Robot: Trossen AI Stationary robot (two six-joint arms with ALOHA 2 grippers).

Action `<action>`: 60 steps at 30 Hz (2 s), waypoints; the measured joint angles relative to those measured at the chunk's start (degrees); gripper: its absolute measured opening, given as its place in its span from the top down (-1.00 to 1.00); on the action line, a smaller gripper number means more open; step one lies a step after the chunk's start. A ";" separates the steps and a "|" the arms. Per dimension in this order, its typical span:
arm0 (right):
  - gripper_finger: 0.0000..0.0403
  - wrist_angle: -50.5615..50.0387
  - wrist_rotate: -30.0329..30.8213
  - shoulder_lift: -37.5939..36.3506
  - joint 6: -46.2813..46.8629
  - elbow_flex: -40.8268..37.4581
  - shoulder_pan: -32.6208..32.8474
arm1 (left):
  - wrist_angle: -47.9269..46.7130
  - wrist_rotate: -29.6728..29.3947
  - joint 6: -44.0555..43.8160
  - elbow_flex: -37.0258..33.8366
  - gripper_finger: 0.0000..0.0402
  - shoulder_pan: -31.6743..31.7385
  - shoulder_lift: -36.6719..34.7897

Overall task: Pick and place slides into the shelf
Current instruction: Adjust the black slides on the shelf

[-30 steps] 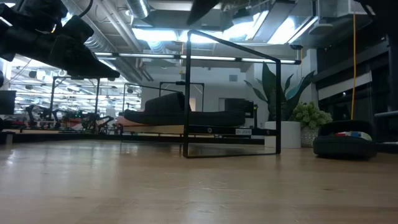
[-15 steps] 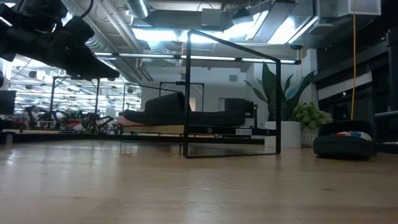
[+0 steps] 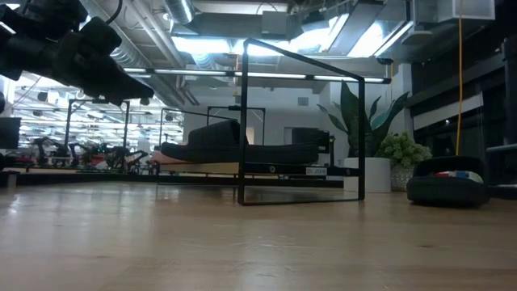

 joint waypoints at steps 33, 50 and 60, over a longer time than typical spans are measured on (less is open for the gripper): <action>0.99 73.61 -0.10 -44.86 -19.18 -72.20 -3.69 | 14.35 6.25 -18.87 0.00 0.81 -1.81 0.85; 0.99 74.79 -10.04 -47.65 -21.93 -74.48 -3.69 | 19.61 -4.04 -37.88 0.07 0.29 -10.41 10.93; 0.97 74.27 -10.04 -47.60 -22.17 -74.50 -3.78 | 13.50 -4.63 -38.37 9.75 0.30 -13.53 21.51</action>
